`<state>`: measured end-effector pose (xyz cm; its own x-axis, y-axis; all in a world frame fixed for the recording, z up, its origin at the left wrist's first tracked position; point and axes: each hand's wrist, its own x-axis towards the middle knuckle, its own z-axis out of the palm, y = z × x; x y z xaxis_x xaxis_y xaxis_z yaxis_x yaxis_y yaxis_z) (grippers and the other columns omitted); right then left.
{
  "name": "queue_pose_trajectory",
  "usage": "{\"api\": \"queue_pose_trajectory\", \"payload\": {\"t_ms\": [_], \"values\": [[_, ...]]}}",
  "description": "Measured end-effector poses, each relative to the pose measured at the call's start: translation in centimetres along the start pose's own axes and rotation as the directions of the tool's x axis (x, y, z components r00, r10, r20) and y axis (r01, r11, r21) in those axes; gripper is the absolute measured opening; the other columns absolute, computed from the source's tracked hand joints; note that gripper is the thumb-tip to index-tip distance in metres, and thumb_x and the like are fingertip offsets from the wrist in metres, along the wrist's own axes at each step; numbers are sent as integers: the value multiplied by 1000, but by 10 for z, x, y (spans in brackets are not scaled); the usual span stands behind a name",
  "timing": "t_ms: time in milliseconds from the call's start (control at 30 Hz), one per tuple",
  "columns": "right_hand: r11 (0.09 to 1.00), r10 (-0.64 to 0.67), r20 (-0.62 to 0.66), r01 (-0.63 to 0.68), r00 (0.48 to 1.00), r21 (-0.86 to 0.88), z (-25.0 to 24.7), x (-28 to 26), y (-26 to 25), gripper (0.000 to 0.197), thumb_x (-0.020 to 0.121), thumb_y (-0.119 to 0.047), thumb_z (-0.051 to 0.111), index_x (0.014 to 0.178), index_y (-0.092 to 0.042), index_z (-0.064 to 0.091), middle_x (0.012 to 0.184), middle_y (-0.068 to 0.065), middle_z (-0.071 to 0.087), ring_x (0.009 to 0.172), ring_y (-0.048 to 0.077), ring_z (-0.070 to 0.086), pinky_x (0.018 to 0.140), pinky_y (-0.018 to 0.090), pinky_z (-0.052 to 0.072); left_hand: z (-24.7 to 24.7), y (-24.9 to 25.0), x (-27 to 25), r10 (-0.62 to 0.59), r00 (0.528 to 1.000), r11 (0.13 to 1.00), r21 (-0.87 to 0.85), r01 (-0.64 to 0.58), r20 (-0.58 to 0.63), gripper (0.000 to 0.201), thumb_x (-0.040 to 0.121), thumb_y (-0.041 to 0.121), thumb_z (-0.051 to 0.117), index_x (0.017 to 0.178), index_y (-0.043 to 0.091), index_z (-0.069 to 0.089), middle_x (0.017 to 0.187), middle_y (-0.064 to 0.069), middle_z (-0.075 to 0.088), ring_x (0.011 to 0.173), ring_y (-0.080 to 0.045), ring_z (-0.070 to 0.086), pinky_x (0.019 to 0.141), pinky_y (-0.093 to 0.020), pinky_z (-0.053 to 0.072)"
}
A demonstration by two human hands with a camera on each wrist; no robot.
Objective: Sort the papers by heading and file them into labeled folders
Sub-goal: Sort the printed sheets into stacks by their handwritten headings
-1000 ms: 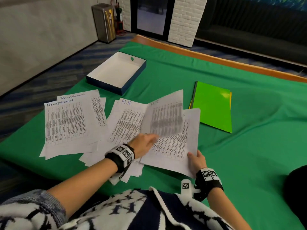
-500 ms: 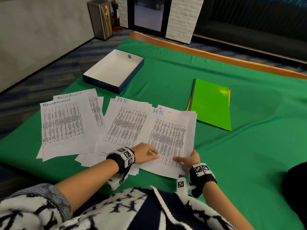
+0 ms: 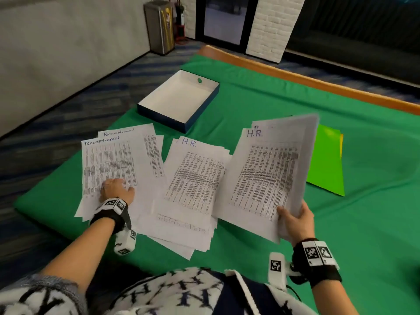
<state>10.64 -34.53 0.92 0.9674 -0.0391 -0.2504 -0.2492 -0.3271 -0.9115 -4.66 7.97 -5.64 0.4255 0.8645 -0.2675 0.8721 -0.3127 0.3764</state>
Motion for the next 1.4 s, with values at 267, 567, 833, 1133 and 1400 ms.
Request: {"api": "queue_pose_trajectory", "payload": {"t_ms": [267, 567, 833, 1133, 1400], "values": [[997, -47, 138, 38, 989, 63, 55, 1, -19, 31, 83, -5, 66, 110, -7, 51, 90, 8, 61, 76, 24, 57, 68, 29, 52, -21, -41, 36, -308, 950, 950, -39, 310, 41, 129, 55, 66, 75, 145, 3, 9, 153, -21, 11, 139, -41, 13, 110, -58, 21], [940, 161, 222, -81, 962, -332, 102, 4, 13, 31, 83, 3, 61, 113, 2, 53, 106, 21, 63, 91, 31, 59, 92, 43, 48, -52, -55, 60, -271, 952, 949, -129, 289, 141, 116, 47, 48, 88, 134, -5, 34, 136, -23, 43, 121, -42, 46, 95, -48, 47], [897, 47, 126, 14, 991, -441, 113, 5, 18, 37, 87, 4, 46, 121, -7, 56, 89, 11, 65, 77, 30, 60, 75, 39, 53, -57, -50, 57, -37, 999, 963, -268, 27, -32, 49, 92, 5, 49, 138, 18, 38, 125, -26, 52, 81, -36, 60, 74, -40, 53], [934, -12, 121, 54, 993, -352, 114, -12, 10, 38, 87, 8, 46, 123, 0, 55, 88, 14, 62, 70, 24, 54, 65, 25, 43, -73, -41, 49, 72, 967, 913, -375, -162, -243, 21, 92, 3, 48, 102, -1, 66, 89, -24, 66, 80, -36, 59, 72, -36, 46], [967, 84, 167, -40, 982, -252, 111, -16, 5, 37, 87, 9, 48, 123, 7, 52, 94, 15, 60, 85, 27, 56, 84, 36, 48, -103, -15, 16, 51, 906, 791, -537, -293, -420, 22, 91, 16, 56, 107, 2, 64, 98, -18, 68, 87, -35, 63, 80, -42, 51]]}}
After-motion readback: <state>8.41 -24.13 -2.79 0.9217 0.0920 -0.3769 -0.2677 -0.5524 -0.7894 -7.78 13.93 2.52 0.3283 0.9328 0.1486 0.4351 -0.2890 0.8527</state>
